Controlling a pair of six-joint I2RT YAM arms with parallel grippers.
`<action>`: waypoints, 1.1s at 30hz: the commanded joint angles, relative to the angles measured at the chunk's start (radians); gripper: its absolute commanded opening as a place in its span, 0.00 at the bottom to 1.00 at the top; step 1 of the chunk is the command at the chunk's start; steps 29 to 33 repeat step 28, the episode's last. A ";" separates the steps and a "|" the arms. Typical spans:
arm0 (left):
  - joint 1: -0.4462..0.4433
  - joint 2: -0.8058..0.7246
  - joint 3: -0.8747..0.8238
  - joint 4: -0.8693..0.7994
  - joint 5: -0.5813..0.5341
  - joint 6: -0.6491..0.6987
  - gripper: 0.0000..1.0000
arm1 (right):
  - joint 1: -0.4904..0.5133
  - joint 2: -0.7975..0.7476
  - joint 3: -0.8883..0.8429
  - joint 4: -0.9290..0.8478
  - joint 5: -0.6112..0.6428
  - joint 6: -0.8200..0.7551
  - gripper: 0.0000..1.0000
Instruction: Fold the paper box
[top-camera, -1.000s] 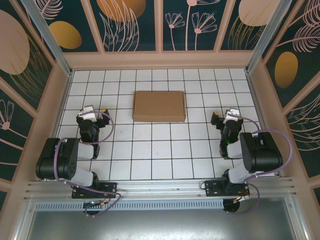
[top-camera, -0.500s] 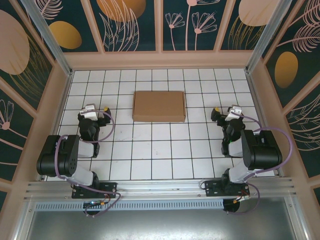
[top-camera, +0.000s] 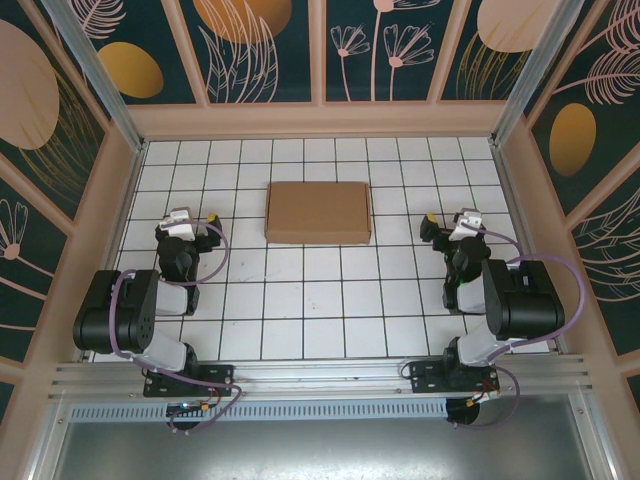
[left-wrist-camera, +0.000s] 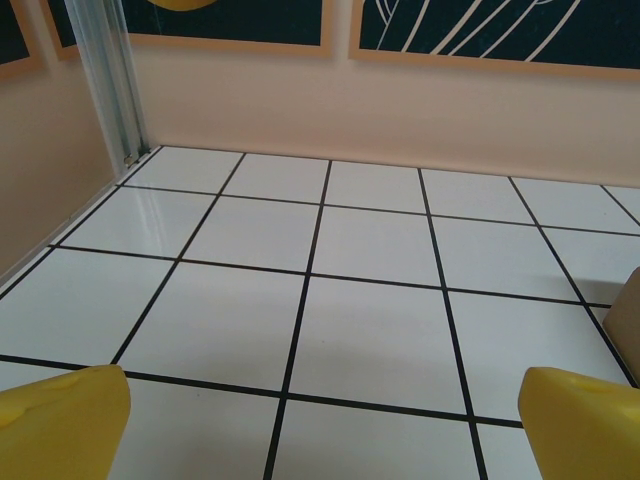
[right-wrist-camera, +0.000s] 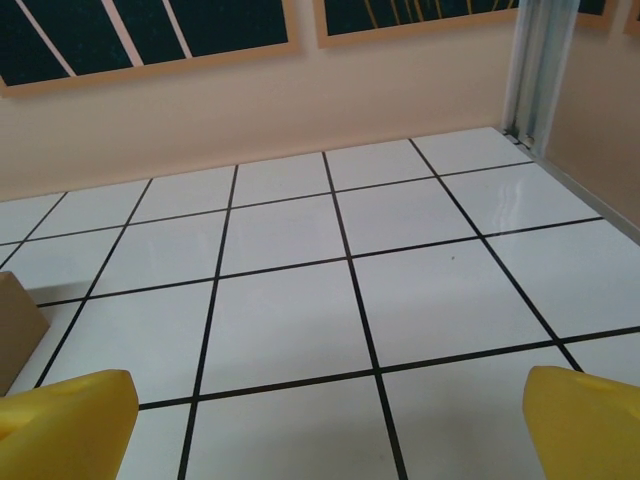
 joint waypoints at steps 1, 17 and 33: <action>0.008 -0.011 0.000 0.041 0.010 0.013 0.99 | -0.007 0.008 0.016 0.022 -0.027 -0.004 0.99; 0.007 -0.010 0.001 0.040 0.009 0.013 0.99 | -0.007 0.007 0.017 0.022 -0.026 -0.004 0.99; 0.007 -0.012 0.000 0.039 0.011 0.012 0.99 | -0.007 0.007 0.017 0.021 -0.026 -0.004 0.99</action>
